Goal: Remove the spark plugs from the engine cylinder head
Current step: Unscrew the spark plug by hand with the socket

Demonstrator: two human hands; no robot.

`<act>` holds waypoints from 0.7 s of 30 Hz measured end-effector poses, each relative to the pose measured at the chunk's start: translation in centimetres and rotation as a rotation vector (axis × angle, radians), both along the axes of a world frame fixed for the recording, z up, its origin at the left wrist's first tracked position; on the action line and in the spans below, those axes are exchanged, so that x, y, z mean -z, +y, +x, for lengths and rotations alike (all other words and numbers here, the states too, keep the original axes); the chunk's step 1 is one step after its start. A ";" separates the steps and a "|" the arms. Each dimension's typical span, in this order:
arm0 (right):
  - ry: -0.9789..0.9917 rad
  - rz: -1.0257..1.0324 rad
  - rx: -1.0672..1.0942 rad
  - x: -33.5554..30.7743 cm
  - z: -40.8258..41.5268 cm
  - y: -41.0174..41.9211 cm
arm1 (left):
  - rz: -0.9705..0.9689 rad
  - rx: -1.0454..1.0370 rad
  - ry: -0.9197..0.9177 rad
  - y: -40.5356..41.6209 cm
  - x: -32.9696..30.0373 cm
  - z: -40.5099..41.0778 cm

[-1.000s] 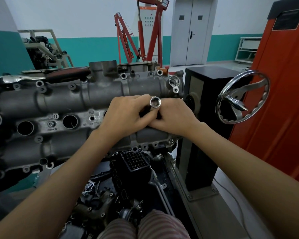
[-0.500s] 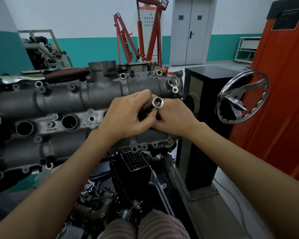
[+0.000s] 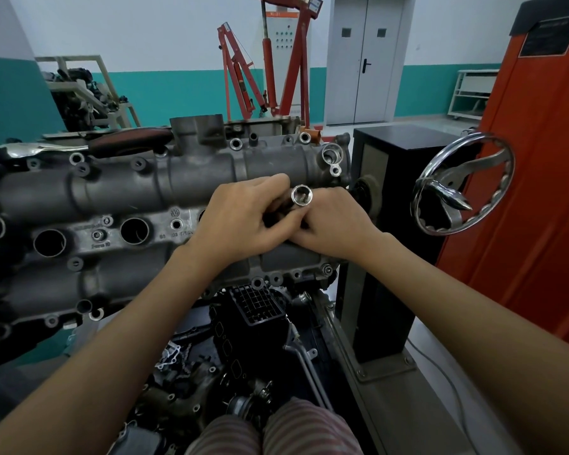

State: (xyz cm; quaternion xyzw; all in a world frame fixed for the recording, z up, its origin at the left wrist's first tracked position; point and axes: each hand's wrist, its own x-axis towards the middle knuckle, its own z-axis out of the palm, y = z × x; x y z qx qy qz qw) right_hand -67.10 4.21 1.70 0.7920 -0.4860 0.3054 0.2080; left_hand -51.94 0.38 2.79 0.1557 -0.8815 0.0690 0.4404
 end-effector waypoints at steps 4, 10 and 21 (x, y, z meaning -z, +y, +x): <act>-0.030 0.032 -0.014 -0.1 -0.1 -0.1 | -0.015 0.000 -0.011 0.3 0.0 -0.1; -0.031 -0.024 0.005 0.2 -0.1 -0.2 | -0.087 -0.061 0.028 -0.2 0.2 -0.2; -0.023 0.013 -0.025 -0.1 0.0 0.1 | 0.000 -0.038 -0.005 0.2 0.0 -0.2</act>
